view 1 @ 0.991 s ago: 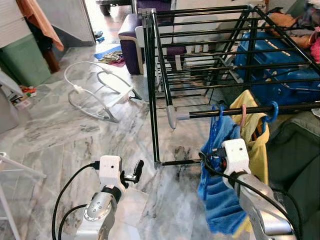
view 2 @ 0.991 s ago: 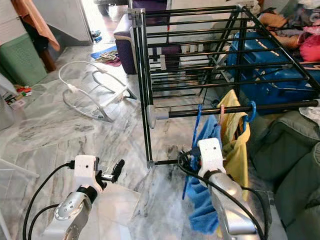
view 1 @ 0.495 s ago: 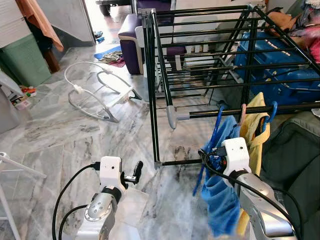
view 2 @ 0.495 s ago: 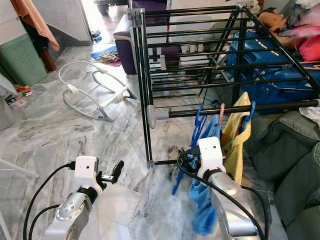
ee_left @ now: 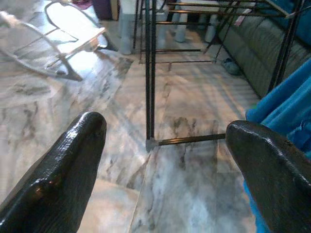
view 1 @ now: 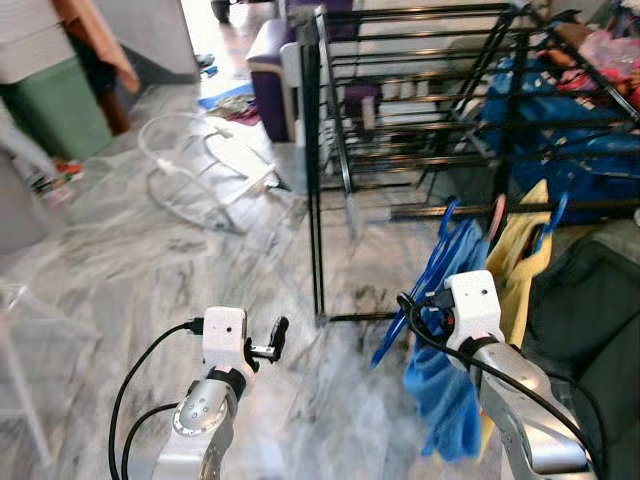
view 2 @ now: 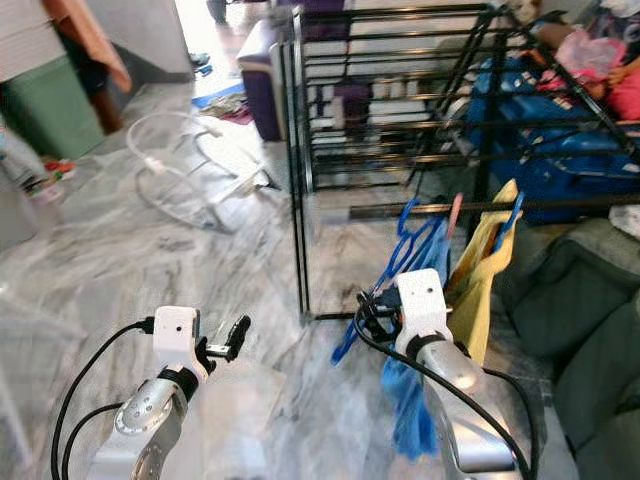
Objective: Hang hanger
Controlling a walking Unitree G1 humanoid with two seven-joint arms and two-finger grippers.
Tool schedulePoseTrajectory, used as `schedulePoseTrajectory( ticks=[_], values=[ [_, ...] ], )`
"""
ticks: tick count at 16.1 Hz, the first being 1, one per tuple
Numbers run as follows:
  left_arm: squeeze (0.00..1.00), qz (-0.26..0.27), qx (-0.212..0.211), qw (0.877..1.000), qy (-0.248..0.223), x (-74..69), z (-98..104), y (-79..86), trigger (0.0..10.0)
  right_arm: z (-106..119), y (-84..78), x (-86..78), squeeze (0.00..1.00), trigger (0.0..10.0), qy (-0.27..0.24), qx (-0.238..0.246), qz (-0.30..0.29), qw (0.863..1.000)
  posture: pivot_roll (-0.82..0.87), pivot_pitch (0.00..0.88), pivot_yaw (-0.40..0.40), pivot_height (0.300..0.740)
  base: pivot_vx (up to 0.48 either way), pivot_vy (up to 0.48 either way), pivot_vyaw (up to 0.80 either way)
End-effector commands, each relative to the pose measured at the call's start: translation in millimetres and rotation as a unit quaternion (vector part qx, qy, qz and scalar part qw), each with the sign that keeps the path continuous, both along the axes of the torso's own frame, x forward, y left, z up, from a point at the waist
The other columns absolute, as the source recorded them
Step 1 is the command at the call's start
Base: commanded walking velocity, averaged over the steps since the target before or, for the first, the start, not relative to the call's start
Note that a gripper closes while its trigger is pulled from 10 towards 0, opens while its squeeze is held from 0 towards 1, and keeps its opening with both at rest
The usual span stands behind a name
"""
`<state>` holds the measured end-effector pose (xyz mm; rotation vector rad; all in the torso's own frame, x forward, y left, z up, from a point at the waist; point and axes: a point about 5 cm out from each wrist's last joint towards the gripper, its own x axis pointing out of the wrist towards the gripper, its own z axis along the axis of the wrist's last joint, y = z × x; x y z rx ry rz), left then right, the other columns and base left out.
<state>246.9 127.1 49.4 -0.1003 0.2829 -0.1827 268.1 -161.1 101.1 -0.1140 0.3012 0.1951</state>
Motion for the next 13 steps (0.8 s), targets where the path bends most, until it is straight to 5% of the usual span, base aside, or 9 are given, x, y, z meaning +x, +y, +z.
schedulePoseTrajectory(
  ticks=[1, 13],
  values=[
    [0.00, 0.004, 0.007, 1.000, 0.005, -0.7, -3.1, 2.4, 10.0, 1.9, 4.0, 0.9, 0.00, 10.0, -0.004, 0.000, 0.007, 1.000, -0.15, 0.000, 0.054, 0.740, -0.409, 0.000, 0.00],
    [0.00, 0.014, 0.028, 0.999, -0.011, 1.8, 0.3, 13.7, 10.0, 5.0, 23.4, 19.7, 0.00, 10.0, -0.016, 0.016, 0.033, 0.999, -0.09, 0.000, 0.053, 0.740, -0.376, 0.000, 0.00]
  ],
)
